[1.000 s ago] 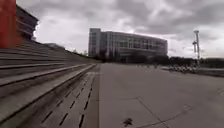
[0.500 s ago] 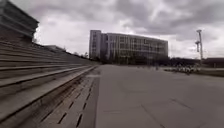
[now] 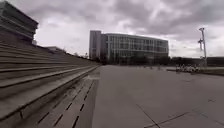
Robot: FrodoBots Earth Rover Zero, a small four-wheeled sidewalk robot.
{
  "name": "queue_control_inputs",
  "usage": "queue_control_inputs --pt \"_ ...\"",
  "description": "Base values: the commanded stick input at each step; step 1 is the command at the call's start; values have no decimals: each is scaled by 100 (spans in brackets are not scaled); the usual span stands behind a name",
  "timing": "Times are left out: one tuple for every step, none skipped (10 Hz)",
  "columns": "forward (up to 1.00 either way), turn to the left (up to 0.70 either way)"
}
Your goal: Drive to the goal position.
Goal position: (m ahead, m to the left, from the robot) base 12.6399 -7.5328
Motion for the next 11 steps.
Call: queue_control_inputs --pt "70 0" --pt "70 0" --pt "70 0" --pt "70 0" --pt "70 0" --pt "70 0" --pt "70 0" --pt "70 0" --pt "70 0" --pt "70 0" --pt "70 0"
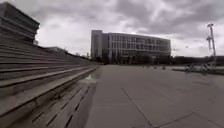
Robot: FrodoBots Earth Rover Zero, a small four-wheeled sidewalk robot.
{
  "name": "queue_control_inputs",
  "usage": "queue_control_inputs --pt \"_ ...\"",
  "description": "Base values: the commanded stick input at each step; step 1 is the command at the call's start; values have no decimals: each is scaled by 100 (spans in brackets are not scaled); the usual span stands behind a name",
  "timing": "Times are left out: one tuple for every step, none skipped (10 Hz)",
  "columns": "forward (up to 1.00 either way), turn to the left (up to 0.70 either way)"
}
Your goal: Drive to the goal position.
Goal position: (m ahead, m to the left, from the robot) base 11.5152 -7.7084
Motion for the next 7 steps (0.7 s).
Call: queue_control_inputs --pt "70 0" --pt "70 0" --pt "70 0" --pt "70 0" --pt "70 0" --pt "70 0" --pt "70 0"
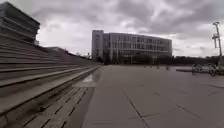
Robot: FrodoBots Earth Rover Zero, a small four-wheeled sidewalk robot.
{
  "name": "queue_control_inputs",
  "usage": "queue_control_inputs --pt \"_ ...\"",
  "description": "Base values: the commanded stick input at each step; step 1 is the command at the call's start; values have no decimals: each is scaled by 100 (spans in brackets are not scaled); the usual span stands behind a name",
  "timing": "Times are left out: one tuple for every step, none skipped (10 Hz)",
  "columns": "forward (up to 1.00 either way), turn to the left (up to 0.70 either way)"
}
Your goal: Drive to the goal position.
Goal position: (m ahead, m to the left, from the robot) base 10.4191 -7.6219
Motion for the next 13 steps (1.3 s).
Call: queue_control_inputs --pt "70 0" --pt "70 0" --pt "70 0" --pt "70 0" --pt "70 0" --pt "70 6" --pt "70 19" --pt "70 33" --pt "70 35" --pt "70 35" --pt "70 35" --pt "70 35" --pt "70 35"
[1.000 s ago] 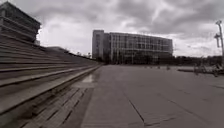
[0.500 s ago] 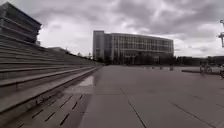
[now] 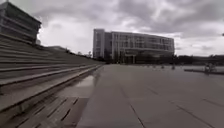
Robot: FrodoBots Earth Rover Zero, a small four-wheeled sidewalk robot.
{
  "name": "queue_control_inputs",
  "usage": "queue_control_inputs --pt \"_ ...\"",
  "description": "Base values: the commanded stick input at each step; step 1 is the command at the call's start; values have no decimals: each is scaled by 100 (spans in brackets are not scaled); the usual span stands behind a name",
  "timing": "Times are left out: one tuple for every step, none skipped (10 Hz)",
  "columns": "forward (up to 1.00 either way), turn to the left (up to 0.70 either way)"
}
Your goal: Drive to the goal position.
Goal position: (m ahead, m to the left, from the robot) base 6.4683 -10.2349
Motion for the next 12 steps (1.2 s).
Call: queue_control_inputs --pt "70 35" --pt "70 31" --pt "70 26" --pt "70 20" --pt "70 14" --pt "70 8" --pt "70 3" --pt "70 -35" --pt "70 -35" --pt "70 -35" --pt "70 -35" --pt "70 -35"
